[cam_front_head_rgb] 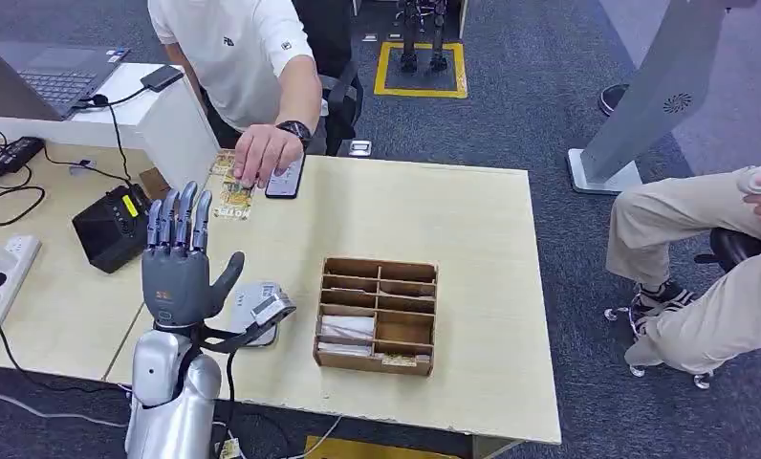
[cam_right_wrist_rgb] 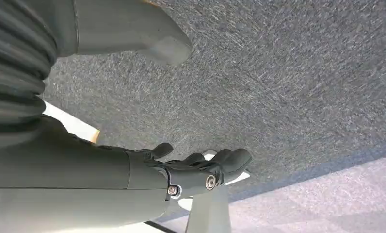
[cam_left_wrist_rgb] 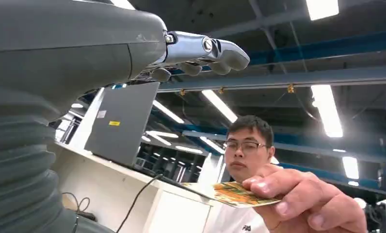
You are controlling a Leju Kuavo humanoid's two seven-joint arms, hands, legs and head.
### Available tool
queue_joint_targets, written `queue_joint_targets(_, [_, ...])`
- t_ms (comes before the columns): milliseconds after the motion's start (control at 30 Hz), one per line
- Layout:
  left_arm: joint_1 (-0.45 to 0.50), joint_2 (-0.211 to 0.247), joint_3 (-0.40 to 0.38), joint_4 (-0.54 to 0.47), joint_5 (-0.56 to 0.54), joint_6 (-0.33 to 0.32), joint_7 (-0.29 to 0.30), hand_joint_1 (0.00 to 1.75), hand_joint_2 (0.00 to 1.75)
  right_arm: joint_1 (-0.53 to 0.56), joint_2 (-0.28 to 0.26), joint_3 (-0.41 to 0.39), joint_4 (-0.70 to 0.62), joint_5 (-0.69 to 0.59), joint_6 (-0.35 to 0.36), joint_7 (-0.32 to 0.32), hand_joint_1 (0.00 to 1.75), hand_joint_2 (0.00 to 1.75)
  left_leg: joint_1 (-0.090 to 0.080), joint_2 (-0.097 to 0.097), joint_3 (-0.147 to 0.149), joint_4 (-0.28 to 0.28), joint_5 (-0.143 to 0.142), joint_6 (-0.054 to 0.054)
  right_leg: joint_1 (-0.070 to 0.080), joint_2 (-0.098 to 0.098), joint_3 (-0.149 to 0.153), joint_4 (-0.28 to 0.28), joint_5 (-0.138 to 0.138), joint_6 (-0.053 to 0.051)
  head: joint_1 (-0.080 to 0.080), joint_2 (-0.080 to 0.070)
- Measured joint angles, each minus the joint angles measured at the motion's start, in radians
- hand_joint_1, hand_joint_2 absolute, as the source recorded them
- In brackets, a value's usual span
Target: Pass the card to the sensor for recognition and then transmit it.
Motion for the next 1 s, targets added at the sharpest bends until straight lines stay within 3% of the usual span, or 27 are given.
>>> queue_joint_targets(433, [-0.052, -0.009, 0.001, 0.090, -0.036, 0.000, 0.076, 0.00, 1.75, -0.002, 0.000, 0.000, 0.016, -0.001, 0.000, -0.008, 0.00, 1.75, 0.000, 0.000, 0.000, 0.000, 0.000, 0.000, 0.000, 0.000, 0.000, 0.000, 0.000, 0.000, 0.000, 0.000])
queue_joint_targets(467, [-0.052, -0.010, 0.001, 0.093, -0.037, 0.000, 0.081, 1.64, 1.75, -0.002, 0.000, 0.000, 0.016, -0.001, 0.000, -0.008, 0.00, 1.75, 0.000, 0.000, 0.000, 0.000, 0.000, 0.000, 0.000, 0.000, 0.000, 0.000, 0.000, 0.000, 0.000, 0.000])
queue_joint_targets(500, [-0.053, -0.010, 0.001, 0.095, -0.037, 0.000, 0.086, 1.75, 1.75, -0.003, 0.000, 0.000, 0.016, -0.001, 0.000, -0.008, 0.00, 1.75, 0.000, 0.000, 0.000, 0.000, 0.000, 0.000, 0.000, 0.000, 0.000, 0.000, 0.000, 0.000, 0.000, 0.000])
queue_joint_targets(667, [-0.057, -0.010, 0.001, 0.121, -0.005, 0.000, 0.103, 1.75, 1.75, -0.003, 0.000, 0.000, 0.018, -0.003, 0.000, -0.008, 0.00, 1.75, 0.000, 0.000, 0.000, 0.000, 0.000, 0.000, 0.000, 0.000, 0.000, 0.000, 0.000, 0.000, 0.000, 0.000])
queue_joint_targets(1000, [-0.058, -0.012, 0.003, 0.126, 0.053, 0.000, 0.004, 1.75, 1.75, -0.003, 0.000, 0.000, 0.020, -0.003, 0.000, -0.009, 0.00, 1.75, 0.000, 0.000, 0.000, 0.000, 0.000, 0.000, 0.000, 0.000, 0.000, 0.000, 0.000, 0.000, 0.000, 0.000])
